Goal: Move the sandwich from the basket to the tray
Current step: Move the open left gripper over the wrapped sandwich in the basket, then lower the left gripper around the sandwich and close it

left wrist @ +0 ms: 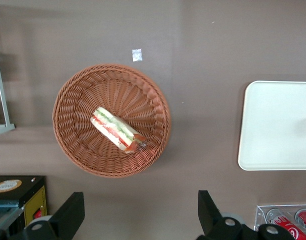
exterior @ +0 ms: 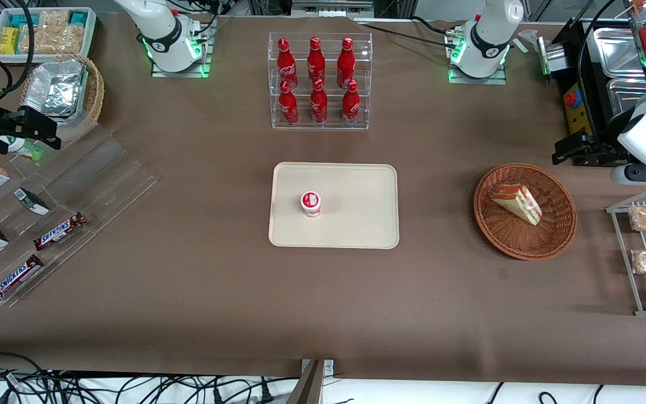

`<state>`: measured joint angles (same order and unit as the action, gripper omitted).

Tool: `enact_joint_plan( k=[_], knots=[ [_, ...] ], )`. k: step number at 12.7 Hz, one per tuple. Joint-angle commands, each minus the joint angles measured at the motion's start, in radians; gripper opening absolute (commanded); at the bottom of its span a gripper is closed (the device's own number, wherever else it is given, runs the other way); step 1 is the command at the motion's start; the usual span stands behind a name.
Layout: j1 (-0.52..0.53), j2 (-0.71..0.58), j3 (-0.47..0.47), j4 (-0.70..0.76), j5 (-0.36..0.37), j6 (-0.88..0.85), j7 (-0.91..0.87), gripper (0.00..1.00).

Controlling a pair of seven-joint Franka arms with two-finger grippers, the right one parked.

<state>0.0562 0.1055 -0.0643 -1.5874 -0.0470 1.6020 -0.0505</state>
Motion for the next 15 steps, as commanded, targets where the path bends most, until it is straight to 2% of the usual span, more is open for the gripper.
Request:
enact_joint_plan(
  k=[1,4,7,12,15],
  knots=[
    [0.005,-0.001,0.003,-0.078,0.019,0.076,-0.115,1.0],
    [0.02,-0.001,0.004,-0.202,0.044,0.217,-0.251,1.0],
    [0.019,-0.003,-0.006,-0.322,0.154,0.364,-0.432,1.0],
    [0.02,0.0,-0.006,-0.477,0.154,0.551,-0.662,1.0],
    [0.022,0.014,-0.003,-0.555,0.156,0.648,-0.722,1.0]
  ],
)
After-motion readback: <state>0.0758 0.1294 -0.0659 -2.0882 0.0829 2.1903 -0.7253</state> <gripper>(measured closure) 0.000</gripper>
